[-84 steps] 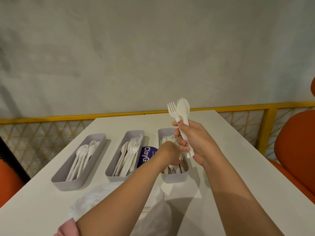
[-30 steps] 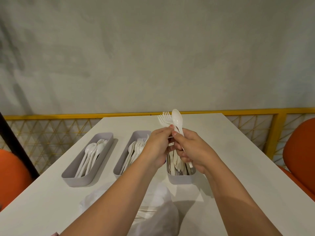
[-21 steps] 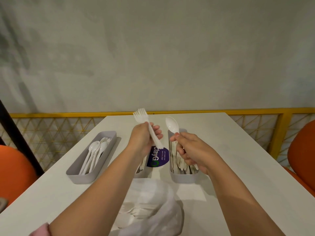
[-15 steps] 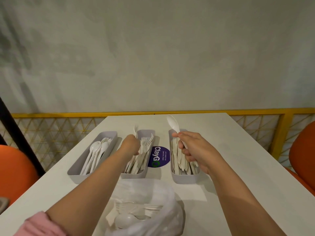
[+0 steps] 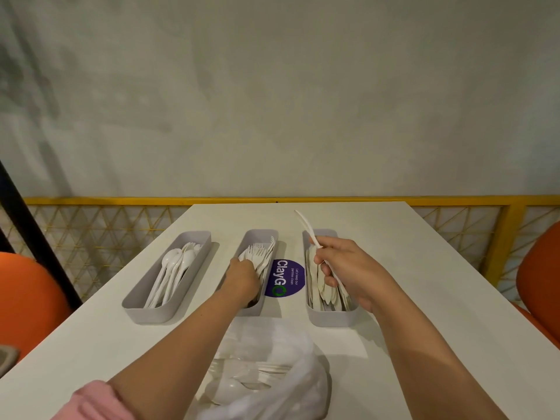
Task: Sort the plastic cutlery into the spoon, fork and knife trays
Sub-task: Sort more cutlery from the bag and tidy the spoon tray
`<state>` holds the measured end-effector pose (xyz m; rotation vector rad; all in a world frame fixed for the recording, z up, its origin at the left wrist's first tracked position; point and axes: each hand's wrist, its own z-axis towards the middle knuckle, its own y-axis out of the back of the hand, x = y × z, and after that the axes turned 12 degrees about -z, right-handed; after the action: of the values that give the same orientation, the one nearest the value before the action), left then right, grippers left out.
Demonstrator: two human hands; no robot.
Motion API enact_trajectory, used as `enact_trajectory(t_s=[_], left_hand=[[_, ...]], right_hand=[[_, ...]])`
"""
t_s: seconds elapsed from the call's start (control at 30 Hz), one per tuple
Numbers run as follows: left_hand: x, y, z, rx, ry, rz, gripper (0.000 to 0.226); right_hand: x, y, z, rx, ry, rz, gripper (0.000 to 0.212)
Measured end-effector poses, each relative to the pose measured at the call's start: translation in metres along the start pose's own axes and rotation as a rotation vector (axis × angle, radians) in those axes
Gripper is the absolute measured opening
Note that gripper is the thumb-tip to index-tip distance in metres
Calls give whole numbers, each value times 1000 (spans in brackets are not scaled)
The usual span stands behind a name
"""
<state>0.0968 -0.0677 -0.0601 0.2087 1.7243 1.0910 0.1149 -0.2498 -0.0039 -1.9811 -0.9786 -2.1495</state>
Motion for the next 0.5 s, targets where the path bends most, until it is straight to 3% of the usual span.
enact_trajectory(t_s=[0.1,0.33,0.5], left_hand=[[2,0,1,-44,-37,57,31],[-20,4,-18,-39,-240,-130,32],[-29,9,-46,101,-226,-531,23]], right_hand=[[-1,-2,0,-21,17,-3,26],[-1,-9,1,-94,38,130,23],[-2,-21,1,-88,77,120,14]])
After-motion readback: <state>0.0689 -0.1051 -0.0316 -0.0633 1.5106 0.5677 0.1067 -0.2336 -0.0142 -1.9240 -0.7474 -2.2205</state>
